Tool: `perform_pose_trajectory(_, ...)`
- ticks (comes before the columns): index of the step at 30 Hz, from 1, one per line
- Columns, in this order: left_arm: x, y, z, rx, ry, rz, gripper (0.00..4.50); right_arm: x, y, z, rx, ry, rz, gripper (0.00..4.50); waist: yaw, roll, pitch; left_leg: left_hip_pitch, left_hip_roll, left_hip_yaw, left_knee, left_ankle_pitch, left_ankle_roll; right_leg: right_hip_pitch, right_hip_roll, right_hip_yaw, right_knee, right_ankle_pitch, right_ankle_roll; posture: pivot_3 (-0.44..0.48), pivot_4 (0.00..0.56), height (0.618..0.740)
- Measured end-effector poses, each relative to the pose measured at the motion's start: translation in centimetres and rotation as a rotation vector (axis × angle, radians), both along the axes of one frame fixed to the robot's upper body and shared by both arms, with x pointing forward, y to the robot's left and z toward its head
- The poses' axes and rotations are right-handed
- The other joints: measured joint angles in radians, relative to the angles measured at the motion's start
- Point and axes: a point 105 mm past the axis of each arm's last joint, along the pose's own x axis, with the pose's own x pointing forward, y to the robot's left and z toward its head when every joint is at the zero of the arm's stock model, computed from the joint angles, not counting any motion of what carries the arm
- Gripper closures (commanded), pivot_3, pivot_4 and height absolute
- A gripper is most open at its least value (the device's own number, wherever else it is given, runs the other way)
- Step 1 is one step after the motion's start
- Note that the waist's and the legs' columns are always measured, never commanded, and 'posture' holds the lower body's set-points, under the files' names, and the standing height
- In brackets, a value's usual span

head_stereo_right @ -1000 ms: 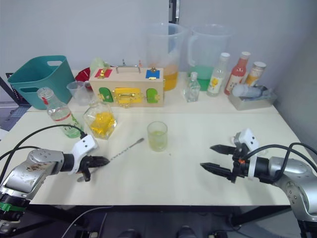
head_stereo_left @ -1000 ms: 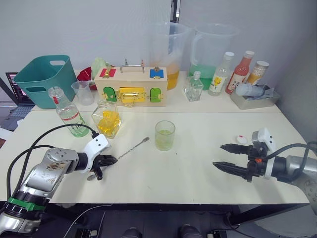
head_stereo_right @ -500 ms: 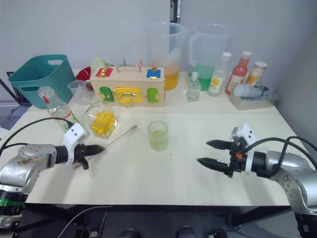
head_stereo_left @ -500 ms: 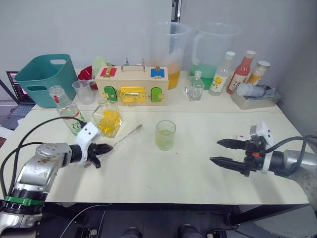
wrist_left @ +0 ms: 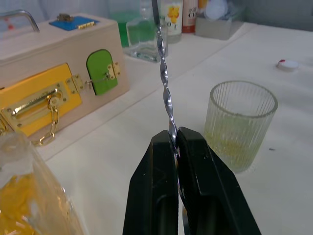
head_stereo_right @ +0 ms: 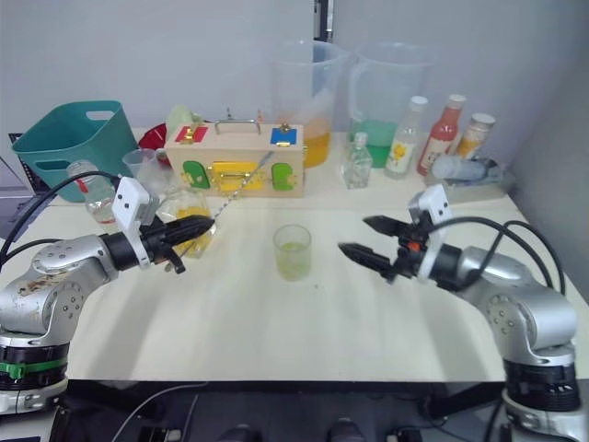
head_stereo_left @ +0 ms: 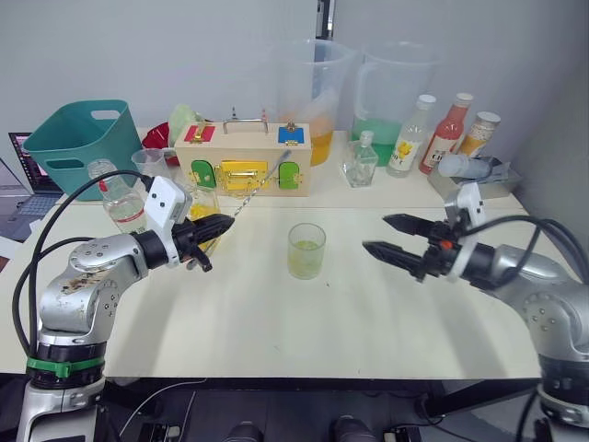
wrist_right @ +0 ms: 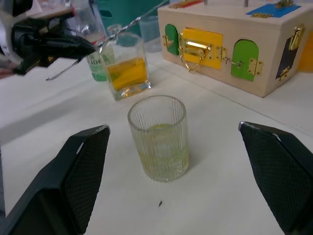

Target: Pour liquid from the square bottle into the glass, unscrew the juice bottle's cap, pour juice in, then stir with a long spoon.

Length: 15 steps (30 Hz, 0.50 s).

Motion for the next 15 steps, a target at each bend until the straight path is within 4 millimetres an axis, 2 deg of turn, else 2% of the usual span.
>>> perform_pose_trajectory(4, -0.2, -1.0, 0.4, 0.004, -0.048, -0.028, 4.47, 0.3, 2.4, 1.7, 0.197, 0.135, 0.066, 0.0, -0.002, 0.0, 0.0, 0.0, 0.0, -0.001, 0.0, 0.0, 0.0, 0.0, 0.0, 0.0, 0.001, 0.0, 0.0, 0.0, 0.15, 0.731)
perform_pose_trajectory(6, -0.4, -1.9, 0.1, -0.005, -0.051, -0.054, 4.47, 1.1, 3.3, 2.5, 0.329, 0.224, 0.086, 0.0, -0.002, 0.0, 0.0, 0.0, 0.0, -0.001, 0.0, 0.0, 0.0, 0.0, 0.0, 0.0, 0.001, 0.0, -0.001, 0.0, 0.15, 0.731)
perform_pose_trajectory(11, -0.6, -3.1, -0.6, -0.007, -0.045, -0.089, 4.47, 2.7, 4.9, 2.5, 0.52, 0.371, 0.047, 0.0, -0.005, 0.0, 0.0, -0.002, 0.0, -0.002, -0.001, 0.0, 0.0, -0.003, 0.0, 0.0, 0.002, 0.001, -0.001, 0.0, 0.15, 0.731)
perform_pose_trajectory(15, -0.6, -3.9, -0.8, -0.017, -0.042, -0.098, 4.47, 3.1, 6.4, 3.1, 0.571, 0.408, 0.04, 0.0, -0.014, 0.0, 0.0, -0.002, 0.0, -0.002, -0.001, 0.0, 0.0, -0.003, 0.0, -0.001, 0.004, 0.001, -0.001, 0.0, 0.15, 0.731)
